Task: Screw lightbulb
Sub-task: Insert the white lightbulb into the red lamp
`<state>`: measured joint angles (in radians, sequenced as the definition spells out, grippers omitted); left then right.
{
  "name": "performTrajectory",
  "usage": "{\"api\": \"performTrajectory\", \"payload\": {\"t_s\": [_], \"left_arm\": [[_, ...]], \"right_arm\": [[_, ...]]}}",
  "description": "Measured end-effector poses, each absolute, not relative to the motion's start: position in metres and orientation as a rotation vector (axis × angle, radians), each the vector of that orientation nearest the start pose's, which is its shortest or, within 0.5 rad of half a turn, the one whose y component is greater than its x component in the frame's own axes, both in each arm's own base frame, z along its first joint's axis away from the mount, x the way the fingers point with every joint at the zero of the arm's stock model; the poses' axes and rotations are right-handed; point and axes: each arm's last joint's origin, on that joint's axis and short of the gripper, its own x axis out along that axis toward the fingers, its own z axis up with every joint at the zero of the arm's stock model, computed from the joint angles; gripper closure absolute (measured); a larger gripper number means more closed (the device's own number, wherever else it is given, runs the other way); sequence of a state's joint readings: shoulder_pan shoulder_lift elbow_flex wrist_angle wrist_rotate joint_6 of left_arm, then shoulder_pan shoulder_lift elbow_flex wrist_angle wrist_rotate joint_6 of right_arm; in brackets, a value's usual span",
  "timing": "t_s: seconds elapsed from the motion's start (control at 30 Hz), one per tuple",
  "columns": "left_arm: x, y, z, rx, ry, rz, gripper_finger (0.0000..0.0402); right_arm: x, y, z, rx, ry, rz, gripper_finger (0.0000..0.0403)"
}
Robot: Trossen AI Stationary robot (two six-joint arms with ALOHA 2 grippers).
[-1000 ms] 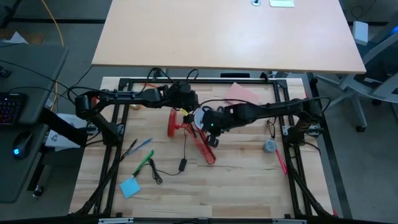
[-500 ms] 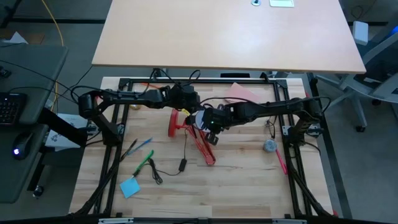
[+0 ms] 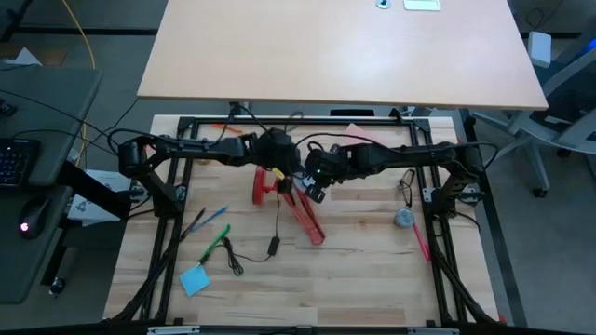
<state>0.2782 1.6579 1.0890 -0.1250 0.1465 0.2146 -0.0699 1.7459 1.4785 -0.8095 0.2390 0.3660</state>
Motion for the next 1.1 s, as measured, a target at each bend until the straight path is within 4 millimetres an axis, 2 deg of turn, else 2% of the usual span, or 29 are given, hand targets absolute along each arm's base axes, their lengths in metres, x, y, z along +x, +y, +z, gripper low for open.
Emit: {"api": "performTrajectory", "payload": {"t_s": [0.8, 1.1], "left_arm": [[0.344, 0.098, 0.226, 0.111, 0.682, 0.117, 0.0402], [0.337, 0.102, 0.239, 0.169, 0.669, 0.187, 0.0402]], "right_arm": [[0.361, -0.04, 0.277, 0.231, 0.987, -0.469, 0.0403], [0.358, -0.047, 0.286, 0.224, 0.944, -0.467, 0.0403]]}}
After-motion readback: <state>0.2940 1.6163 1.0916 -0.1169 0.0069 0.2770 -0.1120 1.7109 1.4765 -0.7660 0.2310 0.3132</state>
